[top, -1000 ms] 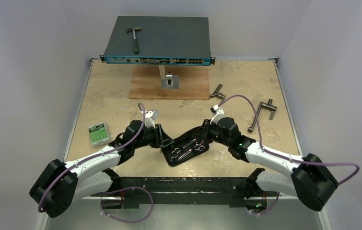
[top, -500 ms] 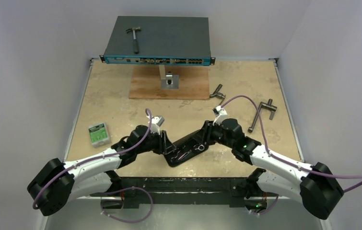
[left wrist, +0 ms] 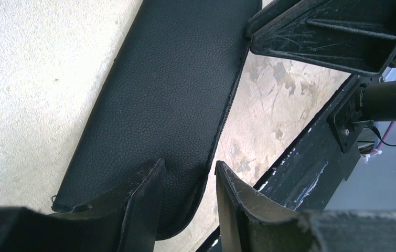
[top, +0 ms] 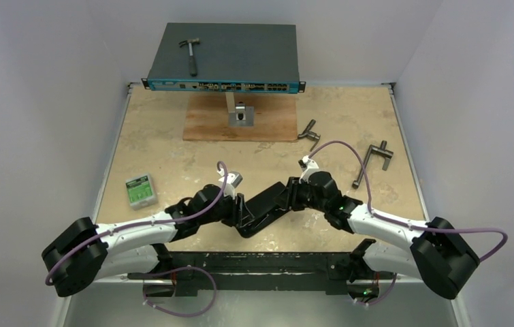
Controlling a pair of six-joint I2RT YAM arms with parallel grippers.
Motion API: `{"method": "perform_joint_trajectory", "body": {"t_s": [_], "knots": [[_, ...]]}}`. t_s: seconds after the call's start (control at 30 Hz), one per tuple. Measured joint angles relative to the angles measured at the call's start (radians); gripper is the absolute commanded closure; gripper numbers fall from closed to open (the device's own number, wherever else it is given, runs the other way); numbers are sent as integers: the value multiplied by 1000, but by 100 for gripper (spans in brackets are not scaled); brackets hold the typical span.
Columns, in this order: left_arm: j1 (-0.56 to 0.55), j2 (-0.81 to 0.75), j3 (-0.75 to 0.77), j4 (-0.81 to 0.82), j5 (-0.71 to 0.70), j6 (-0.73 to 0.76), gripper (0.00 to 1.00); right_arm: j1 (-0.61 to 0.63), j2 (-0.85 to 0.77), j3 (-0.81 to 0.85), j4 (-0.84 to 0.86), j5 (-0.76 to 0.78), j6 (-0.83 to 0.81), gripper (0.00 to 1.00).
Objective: Sort the hair-cutting tools
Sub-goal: Close the hairdressing tool bag at the center of the board.
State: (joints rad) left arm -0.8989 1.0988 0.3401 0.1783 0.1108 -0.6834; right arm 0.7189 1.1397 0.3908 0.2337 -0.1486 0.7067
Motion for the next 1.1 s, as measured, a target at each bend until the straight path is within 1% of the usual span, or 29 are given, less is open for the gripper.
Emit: {"method": "perform_joint_trajectory", "body": {"t_s": [0.13, 0.2, 0.4, 0.57, 0.7, 0.83, 1.0, 1.1], "knots": [[-7, 3, 10, -13, -4, 1, 59, 0, -23, -35, 7, 1, 1, 69], [-8, 13, 16, -16, -4, 5, 59, 0, -31, -39, 6, 4, 0, 67], [-8, 14, 23, -26, -16, 7, 56, 0, -91, -39, -15, 6, 6, 55], [-8, -29, 23, -74, -48, 6, 51, 0, -186, -12, -89, 24, 9, 44], [-8, -84, 29, -129, -83, 3, 45, 0, -237, 4, -108, 30, 20, 38], [-8, -169, 45, -194, -145, -11, 40, 0, -252, -1, -121, 34, 50, 37], [-8, -284, 49, -264, -238, -34, 37, 0, -242, -39, -121, 32, 87, 37], [-7, -320, 49, -291, -286, -43, 37, 0, -202, -44, -111, 26, 98, 37]]}}
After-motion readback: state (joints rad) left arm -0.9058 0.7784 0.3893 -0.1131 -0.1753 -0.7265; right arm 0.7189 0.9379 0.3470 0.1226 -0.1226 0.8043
